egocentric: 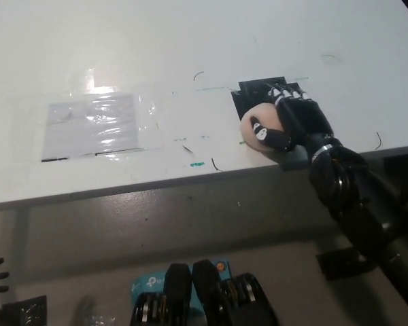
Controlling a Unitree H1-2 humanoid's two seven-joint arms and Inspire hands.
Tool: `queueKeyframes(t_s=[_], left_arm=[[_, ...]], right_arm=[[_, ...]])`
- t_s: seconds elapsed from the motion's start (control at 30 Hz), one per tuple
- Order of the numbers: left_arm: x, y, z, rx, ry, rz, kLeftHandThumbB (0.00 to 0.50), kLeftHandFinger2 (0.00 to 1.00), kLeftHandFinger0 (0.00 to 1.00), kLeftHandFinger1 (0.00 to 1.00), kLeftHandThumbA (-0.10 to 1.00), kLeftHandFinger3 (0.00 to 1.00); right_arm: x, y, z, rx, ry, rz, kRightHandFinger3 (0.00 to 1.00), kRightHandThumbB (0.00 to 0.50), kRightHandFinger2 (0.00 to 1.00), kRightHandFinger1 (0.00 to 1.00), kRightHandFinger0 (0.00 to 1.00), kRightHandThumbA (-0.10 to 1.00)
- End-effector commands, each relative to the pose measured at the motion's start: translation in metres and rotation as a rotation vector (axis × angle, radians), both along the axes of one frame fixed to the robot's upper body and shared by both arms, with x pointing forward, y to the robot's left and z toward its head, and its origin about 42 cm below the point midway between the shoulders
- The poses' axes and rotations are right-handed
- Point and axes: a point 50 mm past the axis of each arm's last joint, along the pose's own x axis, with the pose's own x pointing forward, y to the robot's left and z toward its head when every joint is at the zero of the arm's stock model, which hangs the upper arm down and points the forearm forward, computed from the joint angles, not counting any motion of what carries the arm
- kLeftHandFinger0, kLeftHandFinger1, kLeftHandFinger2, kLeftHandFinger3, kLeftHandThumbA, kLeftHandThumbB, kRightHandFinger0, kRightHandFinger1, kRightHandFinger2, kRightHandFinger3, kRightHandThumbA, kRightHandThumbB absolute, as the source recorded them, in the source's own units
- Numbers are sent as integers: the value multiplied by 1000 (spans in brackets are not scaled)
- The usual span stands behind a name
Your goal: The robot uses its right hand to grab and squeeze a pink dumpling toy kept on the black mask on the desk
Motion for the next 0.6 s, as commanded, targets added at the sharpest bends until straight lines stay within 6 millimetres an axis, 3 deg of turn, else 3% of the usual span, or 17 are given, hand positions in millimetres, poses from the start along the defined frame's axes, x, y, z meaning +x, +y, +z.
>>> queueKeyframes(t_s=[0.0,0.07,0.3,0.43,0.47,0.5,0.53,0.57], left_arm=[[2,12,15,39,-31,5,125,823,686,734,1000,923],[1,13,16,34,-31,5,115,815,693,736,1000,917],[1,15,15,37,-28,2,115,810,714,749,1000,898],[0,14,17,37,-31,5,105,799,676,744,1000,884],[0,14,17,37,-31,6,104,799,674,745,1000,882],[1,14,17,39,-34,8,99,791,674,741,1000,873],[1,15,17,37,-34,3,102,822,685,757,1000,897],[1,15,17,38,-29,5,107,824,684,758,1000,900]], right_arm=[[7,-25,43,58,-96,-59,1000,365,1000,1000,1000,505],[6,-30,56,64,-115,-65,1000,356,1000,1000,1000,542],[-12,-43,83,198,-146,-58,1000,335,1000,1000,1000,468],[-35,-57,92,392,-171,40,1000,221,1000,1000,1000,217],[-36,-58,93,397,-170,43,1000,219,1000,1000,1000,213],[-40,-60,94,462,-170,46,1000,228,1000,1000,1000,135],[-48,-68,96,457,-223,49,1000,206,1000,1000,843,50],[-53,-71,96,469,-238,54,1000,194,1000,896,692,-10]])
